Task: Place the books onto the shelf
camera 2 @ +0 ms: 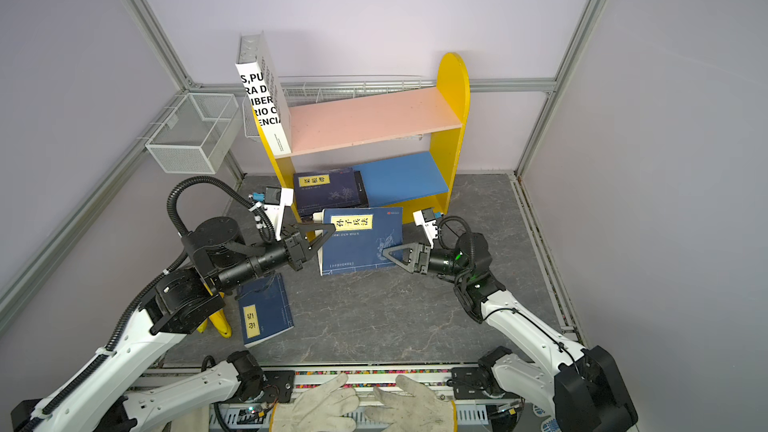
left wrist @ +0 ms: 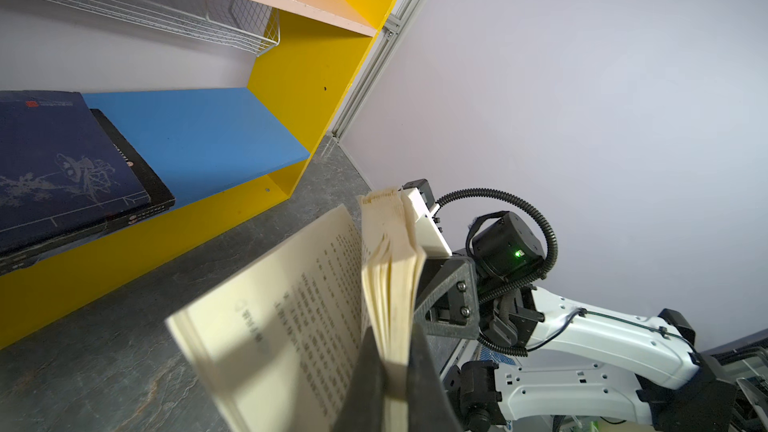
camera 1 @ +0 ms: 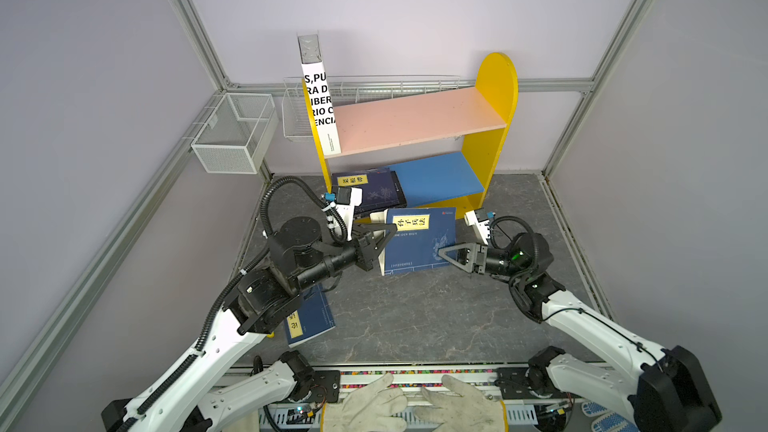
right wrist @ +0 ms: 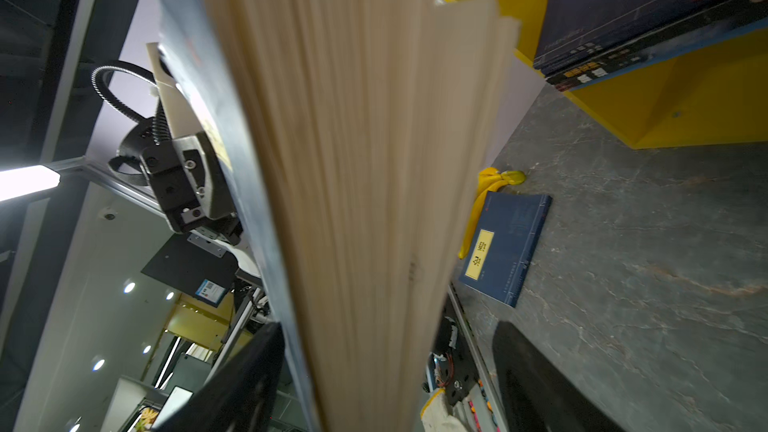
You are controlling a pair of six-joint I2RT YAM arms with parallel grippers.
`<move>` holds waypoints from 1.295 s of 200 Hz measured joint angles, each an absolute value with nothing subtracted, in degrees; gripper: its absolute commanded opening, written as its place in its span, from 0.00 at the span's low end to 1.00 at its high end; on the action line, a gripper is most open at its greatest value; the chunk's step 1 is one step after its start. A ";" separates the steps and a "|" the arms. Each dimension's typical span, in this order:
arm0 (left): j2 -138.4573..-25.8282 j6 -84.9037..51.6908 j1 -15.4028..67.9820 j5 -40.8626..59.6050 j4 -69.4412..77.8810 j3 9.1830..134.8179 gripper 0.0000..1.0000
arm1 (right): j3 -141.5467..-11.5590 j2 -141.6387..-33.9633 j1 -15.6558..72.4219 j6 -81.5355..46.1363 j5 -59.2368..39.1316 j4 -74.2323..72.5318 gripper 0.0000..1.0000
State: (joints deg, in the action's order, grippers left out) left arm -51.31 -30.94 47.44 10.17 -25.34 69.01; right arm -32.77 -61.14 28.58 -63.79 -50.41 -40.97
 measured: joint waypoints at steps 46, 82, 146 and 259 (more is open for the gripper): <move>-51.22 -30.94 46.00 10.35 -25.17 68.79 0.00 | -34.85 -61.04 29.10 -64.34 -50.65 -41.76 0.34; -51.16 -31.14 41.28 12.14 -25.30 67.18 0.00 | -35.51 -61.04 29.10 -64.31 -50.37 -41.32 0.19; -50.89 -32.21 31.75 10.66 -27.81 64.42 0.80 | -37.85 -59.70 29.61 -58.94 -47.27 -29.04 0.10; -46.24 -47.62 24.38 33.63 -10.37 40.91 0.90 | -42.04 -64.20 29.61 -56.77 -45.95 -24.34 0.10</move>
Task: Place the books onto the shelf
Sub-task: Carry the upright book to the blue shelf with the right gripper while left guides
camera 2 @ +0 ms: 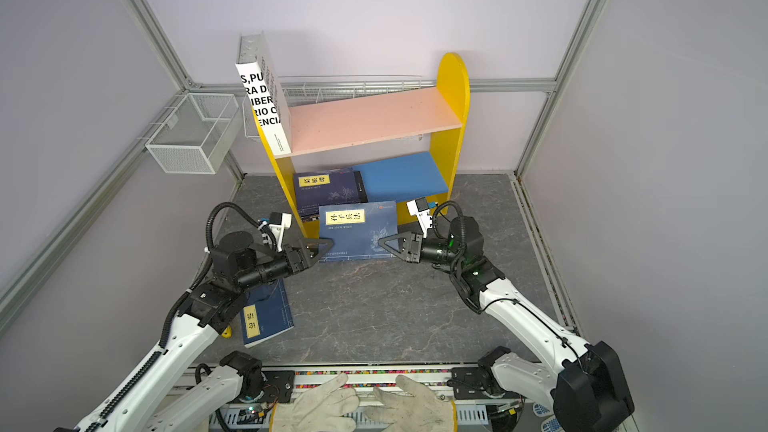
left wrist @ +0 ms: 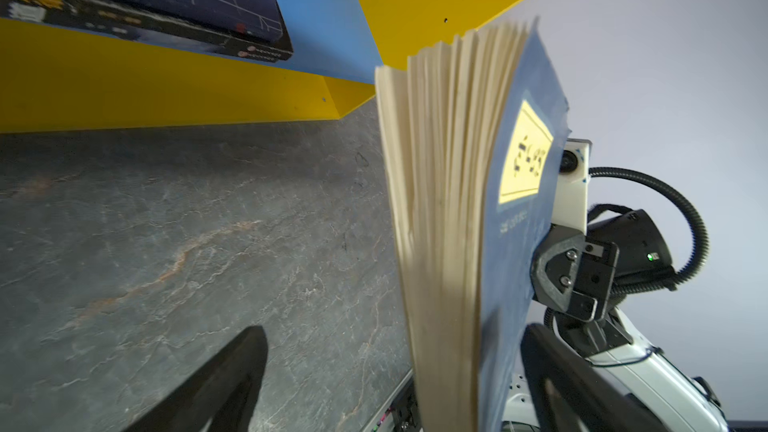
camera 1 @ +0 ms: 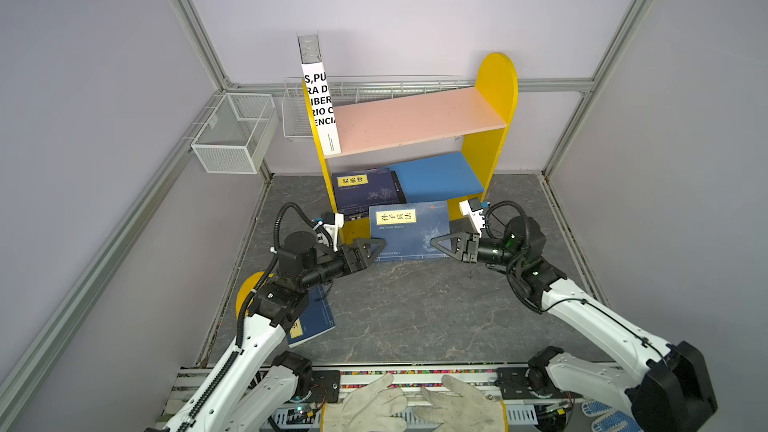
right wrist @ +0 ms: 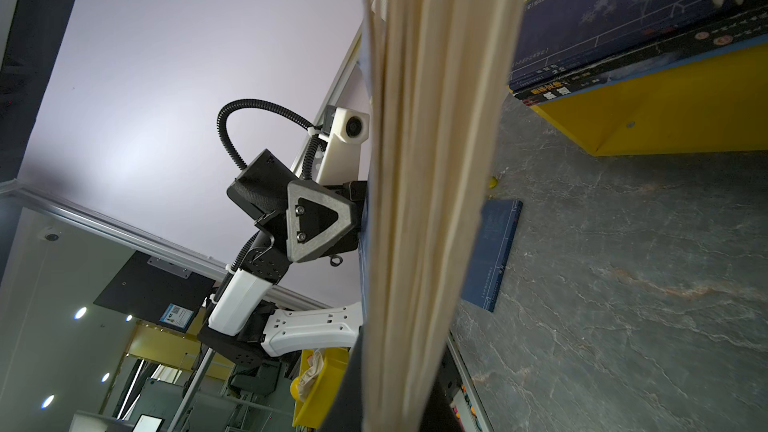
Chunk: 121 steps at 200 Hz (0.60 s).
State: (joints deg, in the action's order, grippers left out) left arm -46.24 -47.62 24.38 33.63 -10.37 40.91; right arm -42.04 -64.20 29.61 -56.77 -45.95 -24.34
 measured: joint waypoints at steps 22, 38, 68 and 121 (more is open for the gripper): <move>-46.39 -52.60 24.38 36.69 -2.37 38.59 0.66 | -42.35 -66.06 29.61 -57.63 -46.46 -26.61 0.11; -47.37 -54.76 24.38 38.35 1.98 38.22 0.48 | -42.48 -67.85 29.61 -58.76 -46.81 -28.88 0.11; -48.90 -56.95 24.14 38.96 6.09 38.13 0.15 | -43.13 -70.98 29.41 -60.25 -47.70 -32.53 0.11; -47.92 -55.16 23.88 36.23 4.99 40.34 0.00 | -48.80 -75.11 29.30 -58.89 -48.29 -31.27 0.47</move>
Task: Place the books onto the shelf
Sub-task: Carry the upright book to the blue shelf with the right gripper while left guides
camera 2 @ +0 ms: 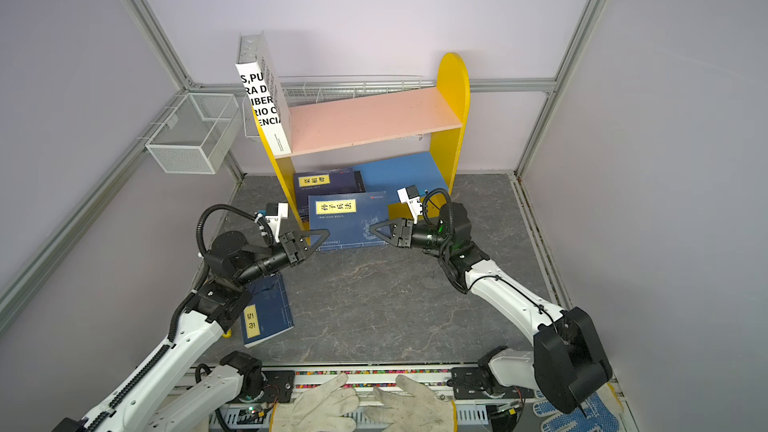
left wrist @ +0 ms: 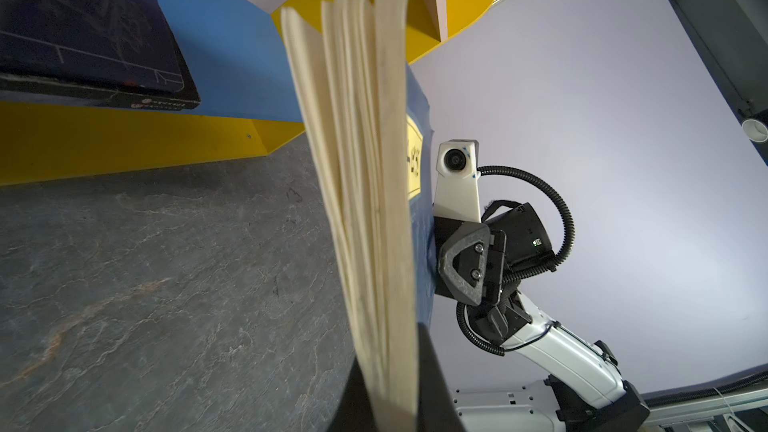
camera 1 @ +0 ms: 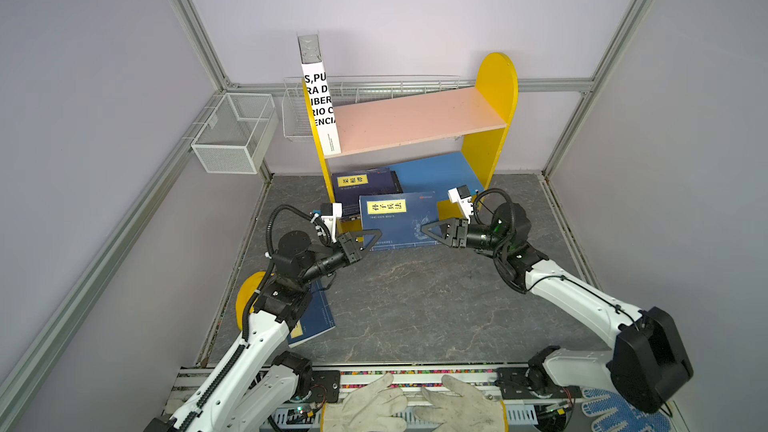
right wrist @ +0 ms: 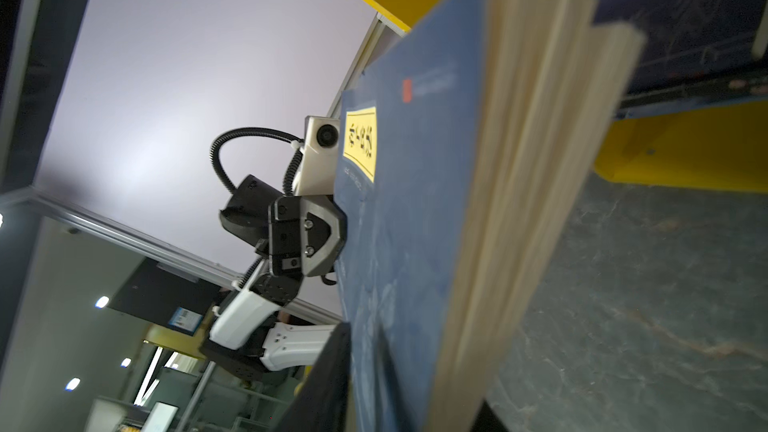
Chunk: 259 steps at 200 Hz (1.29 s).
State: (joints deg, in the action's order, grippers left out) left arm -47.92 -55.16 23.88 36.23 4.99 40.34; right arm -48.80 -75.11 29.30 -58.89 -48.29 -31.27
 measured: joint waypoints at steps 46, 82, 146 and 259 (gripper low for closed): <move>-48.27 -52.73 23.27 35.70 1.13 45.21 0.00 | -49.93 -76.20 29.30 -60.60 -48.34 -34.92 0.39; -48.75 -51.48 22.85 35.86 -0.19 46.50 0.00 | -48.93 -76.18 29.26 -61.84 -48.47 -37.52 0.32; -48.64 -48.93 22.55 35.46 -3.88 47.20 0.00 | -48.21 -75.99 29.30 -62.65 -47.83 -36.95 0.15; -46.59 -34.61 11.92 18.83 -27.79 57.21 0.86 | -69.54 -93.49 28.88 -49.15 -41.21 -17.69 0.10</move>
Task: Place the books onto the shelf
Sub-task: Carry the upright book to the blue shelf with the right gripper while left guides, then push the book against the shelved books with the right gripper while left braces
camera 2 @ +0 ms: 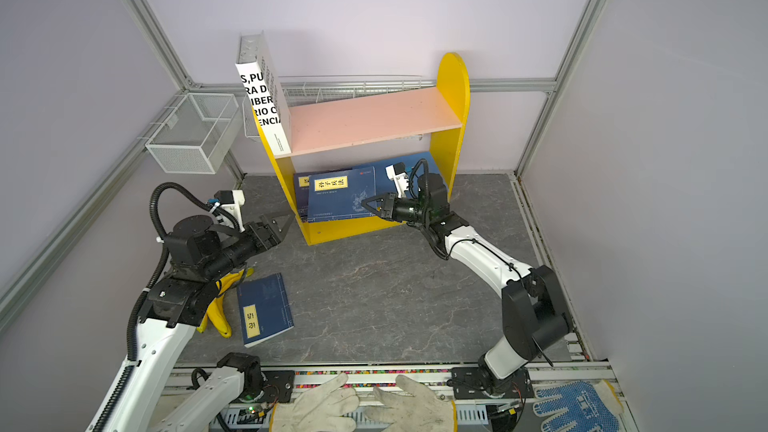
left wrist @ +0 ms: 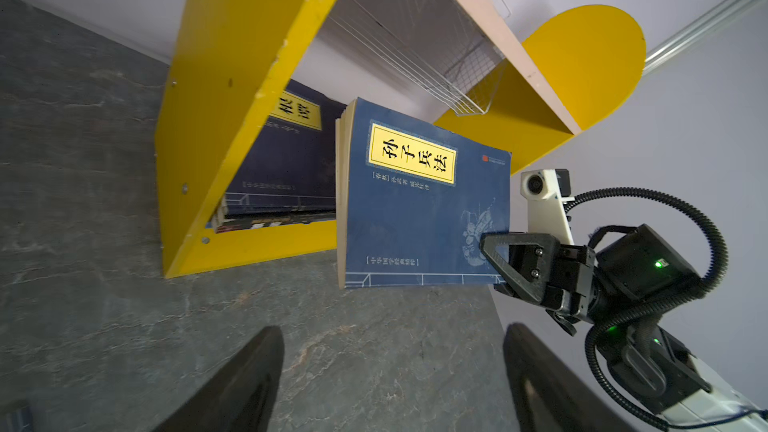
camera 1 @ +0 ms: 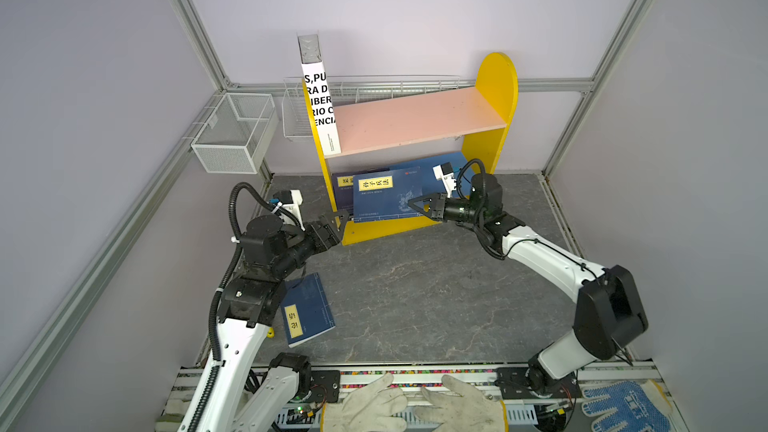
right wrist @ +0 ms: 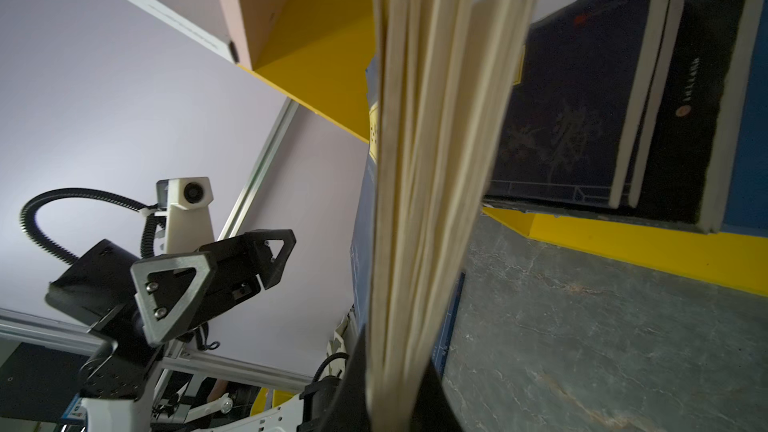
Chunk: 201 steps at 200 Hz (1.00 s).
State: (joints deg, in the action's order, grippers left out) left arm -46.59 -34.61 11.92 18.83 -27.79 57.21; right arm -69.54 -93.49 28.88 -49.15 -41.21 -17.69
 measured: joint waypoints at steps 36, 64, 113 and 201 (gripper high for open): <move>-47.81 -31.53 9.41 15.31 -31.03 57.17 0.89 | -77.41 -103.83 28.80 -48.38 -42.02 -17.30 0.10; -49.78 -29.85 8.43 13.74 -31.07 56.97 0.89 | -84.93 -110.74 28.60 -46.85 -43.35 -15.05 0.11; -54.98 -28.27 7.53 13.30 -29.26 55.96 0.90 | -96.12 -117.25 28.45 -42.37 -45.32 -8.58 0.12; -57.91 -26.37 6.37 12.86 -26.57 55.92 0.91 | -106.59 -123.68 28.45 -38.92 -48.60 -3.20 0.12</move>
